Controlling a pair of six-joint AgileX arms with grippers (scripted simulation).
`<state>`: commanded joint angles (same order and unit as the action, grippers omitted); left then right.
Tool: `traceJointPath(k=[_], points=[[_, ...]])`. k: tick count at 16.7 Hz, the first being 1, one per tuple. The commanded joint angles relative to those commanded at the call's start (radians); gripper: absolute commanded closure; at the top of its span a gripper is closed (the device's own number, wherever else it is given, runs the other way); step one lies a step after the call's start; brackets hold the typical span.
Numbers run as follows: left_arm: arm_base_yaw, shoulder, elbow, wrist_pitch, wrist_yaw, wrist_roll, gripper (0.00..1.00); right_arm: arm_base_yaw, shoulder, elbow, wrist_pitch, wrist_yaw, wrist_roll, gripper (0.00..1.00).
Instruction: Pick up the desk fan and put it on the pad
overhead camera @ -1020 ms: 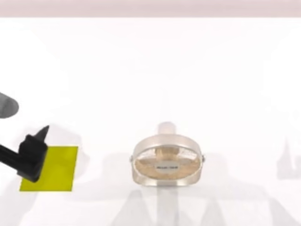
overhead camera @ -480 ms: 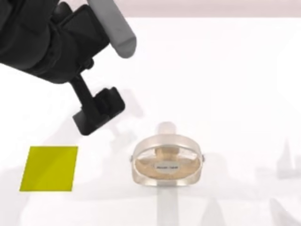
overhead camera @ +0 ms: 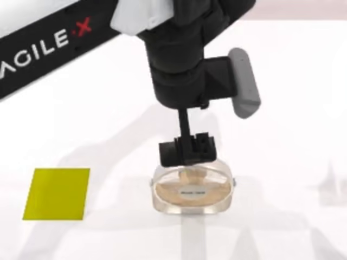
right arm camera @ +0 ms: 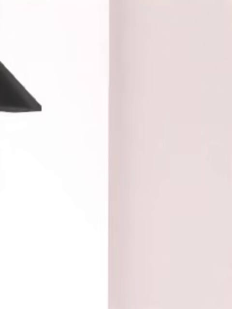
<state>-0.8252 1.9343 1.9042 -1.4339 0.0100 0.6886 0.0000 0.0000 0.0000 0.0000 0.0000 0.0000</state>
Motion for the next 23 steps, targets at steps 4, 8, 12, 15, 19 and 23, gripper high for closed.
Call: traceJointPath(k=[4, 8, 12, 15, 19, 23], points=[[-0.035, 0.102, 0.075, -0.078, -0.008, 0.032, 0.00, 0.000, 0.000, 0.000, 0.000, 0.000, 0.000, 0.00], [-0.035, 0.102, 0.075, -0.078, -0.008, 0.032, 0.00, 0.000, 0.000, 0.000, 0.000, 0.000, 0.000, 0.00], [-0.033, 0.097, 0.030, -0.035, -0.008, 0.033, 0.00, 0.000, 0.000, 0.000, 0.000, 0.000, 0.000, 0.00], [-0.033, 0.089, -0.081, 0.062, -0.008, 0.033, 0.00, 0.000, 0.000, 0.000, 0.000, 0.000, 0.000, 0.00], [-0.033, 0.085, -0.148, 0.128, -0.008, 0.033, 0.00, 0.000, 0.000, 0.000, 0.000, 0.000, 0.000, 0.00], [-0.033, 0.085, -0.148, 0.128, -0.008, 0.033, 0.08, 0.000, 0.000, 0.000, 0.000, 0.000, 0.000, 0.00]])
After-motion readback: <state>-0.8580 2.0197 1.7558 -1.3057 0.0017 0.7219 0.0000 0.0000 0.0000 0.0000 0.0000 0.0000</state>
